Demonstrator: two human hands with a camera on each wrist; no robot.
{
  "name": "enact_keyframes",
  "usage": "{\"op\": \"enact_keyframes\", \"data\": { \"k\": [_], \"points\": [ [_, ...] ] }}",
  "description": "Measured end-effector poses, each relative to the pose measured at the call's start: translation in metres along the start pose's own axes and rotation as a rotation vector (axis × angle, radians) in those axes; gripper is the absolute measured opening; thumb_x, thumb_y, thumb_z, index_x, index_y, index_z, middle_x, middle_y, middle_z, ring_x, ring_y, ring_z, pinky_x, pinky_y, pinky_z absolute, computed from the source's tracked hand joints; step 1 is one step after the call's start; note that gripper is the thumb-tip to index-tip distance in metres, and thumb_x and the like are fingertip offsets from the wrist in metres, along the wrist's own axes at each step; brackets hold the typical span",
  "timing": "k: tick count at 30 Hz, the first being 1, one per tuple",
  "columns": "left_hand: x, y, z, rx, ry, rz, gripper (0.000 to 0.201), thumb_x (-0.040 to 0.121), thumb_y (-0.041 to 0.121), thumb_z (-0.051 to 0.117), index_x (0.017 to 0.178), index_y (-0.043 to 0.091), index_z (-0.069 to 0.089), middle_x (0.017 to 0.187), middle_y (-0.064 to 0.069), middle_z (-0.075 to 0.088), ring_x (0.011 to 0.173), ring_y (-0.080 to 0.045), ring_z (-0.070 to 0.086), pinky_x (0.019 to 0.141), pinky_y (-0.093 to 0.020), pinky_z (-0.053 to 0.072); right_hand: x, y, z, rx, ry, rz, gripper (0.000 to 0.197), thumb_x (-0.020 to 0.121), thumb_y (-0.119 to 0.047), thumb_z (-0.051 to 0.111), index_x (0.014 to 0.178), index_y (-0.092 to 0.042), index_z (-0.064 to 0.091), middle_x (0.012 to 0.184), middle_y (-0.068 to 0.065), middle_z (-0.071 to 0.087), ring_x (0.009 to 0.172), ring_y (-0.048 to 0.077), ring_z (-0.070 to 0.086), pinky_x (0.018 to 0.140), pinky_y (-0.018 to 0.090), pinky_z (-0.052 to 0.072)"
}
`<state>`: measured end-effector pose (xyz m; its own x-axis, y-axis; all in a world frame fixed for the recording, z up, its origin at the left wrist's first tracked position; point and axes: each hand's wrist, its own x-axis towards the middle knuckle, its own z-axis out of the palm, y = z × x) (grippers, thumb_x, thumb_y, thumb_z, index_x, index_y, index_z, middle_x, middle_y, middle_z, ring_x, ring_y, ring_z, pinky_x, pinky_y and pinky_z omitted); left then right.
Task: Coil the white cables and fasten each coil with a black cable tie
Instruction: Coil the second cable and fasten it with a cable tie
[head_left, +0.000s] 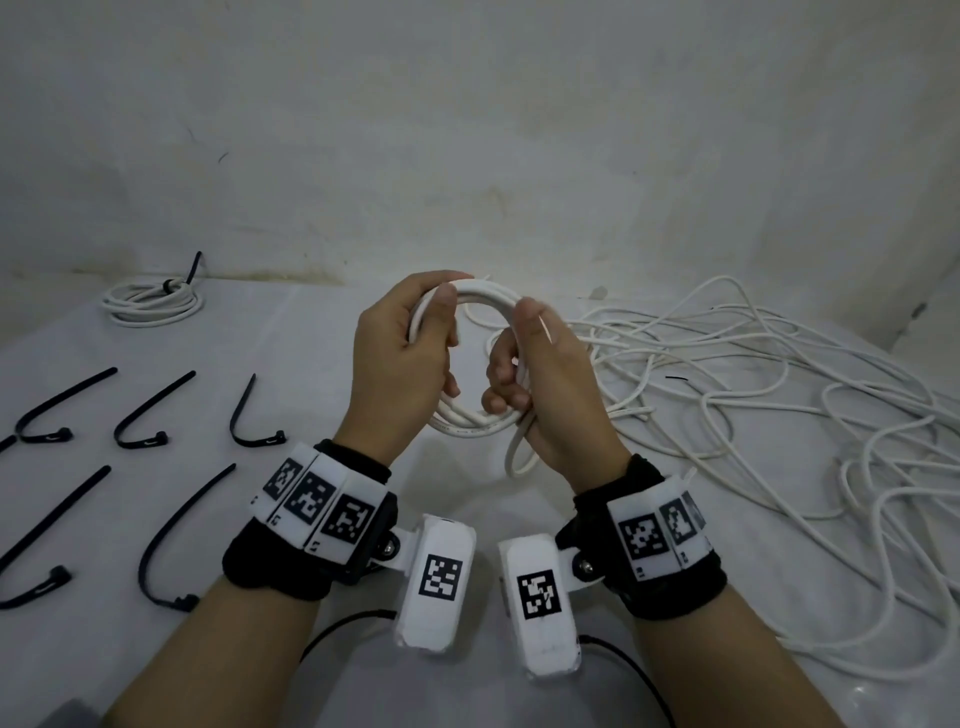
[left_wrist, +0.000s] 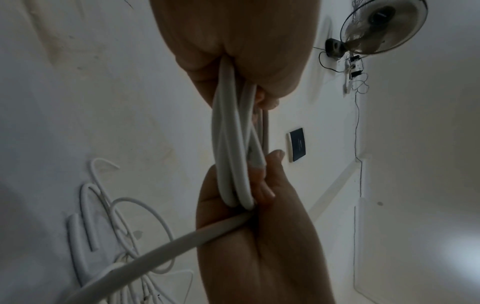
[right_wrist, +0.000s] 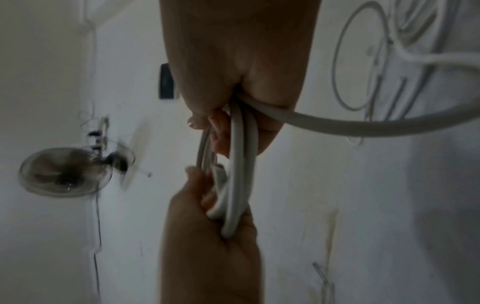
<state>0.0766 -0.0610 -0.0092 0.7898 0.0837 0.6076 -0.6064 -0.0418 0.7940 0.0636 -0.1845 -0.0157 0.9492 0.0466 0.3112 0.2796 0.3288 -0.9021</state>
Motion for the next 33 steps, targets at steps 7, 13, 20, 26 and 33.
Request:
{"op": "enact_keyframes", "data": {
  "k": [7,13,20,26,33],
  "points": [
    [0.000,-0.001,0.005,-0.084,0.002,-0.090,0.024,0.100,0.017,0.043,0.096,0.015,0.067,0.045,0.009,0.035,0.037,-0.007,0.031,0.037,-0.019,0.034,0.004,-0.005,-0.003,0.326,-0.087,0.311,0.060,0.091,-0.065,0.029,0.057,-0.016,0.037,0.039,-0.007,0.022,0.030,0.005,0.019,0.034,0.017,0.022],
    [0.002,0.000,0.003,-0.285,-0.092,-0.224,0.029,0.103,0.019,0.036,0.100,0.014,0.064,0.051,0.005,0.030,0.041,-0.009,0.026,0.039,-0.019,0.031,0.004,-0.008,-0.003,0.436,-0.077,0.362,0.057,0.095,-0.055,0.035,0.052,-0.018,0.036,0.036,-0.007,0.022,0.026,0.003,0.019,0.030,0.015,0.020],
    [0.004,-0.004,0.005,-0.297,-0.233,-0.701,0.057,0.097,0.055,0.018,0.097,0.016,0.060,0.071,-0.004,0.059,0.060,-0.015,0.058,0.058,-0.030,0.052,0.007,-0.015,-0.006,0.521,0.163,0.220,0.055,0.098,-0.047,0.038,0.050,-0.020,0.032,0.036,-0.007,0.018,0.027,0.005,0.015,0.028,0.013,0.018],
    [-0.016,-0.011,0.008,0.082,-0.727,-0.985,0.038,0.097,0.042,0.044,0.110,0.007,0.053,0.088,-0.016,0.064,0.059,-0.016,0.065,0.053,-0.021,0.054,0.001,-0.014,0.002,0.534,0.204,0.144,0.053,0.098,-0.047,0.038,0.054,-0.019,0.029,0.037,-0.007,0.017,0.027,0.005,0.015,0.029,0.014,0.016],
    [-0.004,-0.016,0.002,-0.130,-0.421,-0.899,0.005,0.089,-0.001,0.058,0.086,0.000,0.061,0.065,-0.007,0.065,0.051,-0.006,0.064,0.052,-0.014,0.053,0.000,-0.013,0.005,0.527,0.281,0.046,0.050,0.099,-0.047,0.036,0.058,-0.019,0.028,0.040,-0.007,0.017,0.030,0.006,0.014,0.031,0.015,0.018]
  ]
}}
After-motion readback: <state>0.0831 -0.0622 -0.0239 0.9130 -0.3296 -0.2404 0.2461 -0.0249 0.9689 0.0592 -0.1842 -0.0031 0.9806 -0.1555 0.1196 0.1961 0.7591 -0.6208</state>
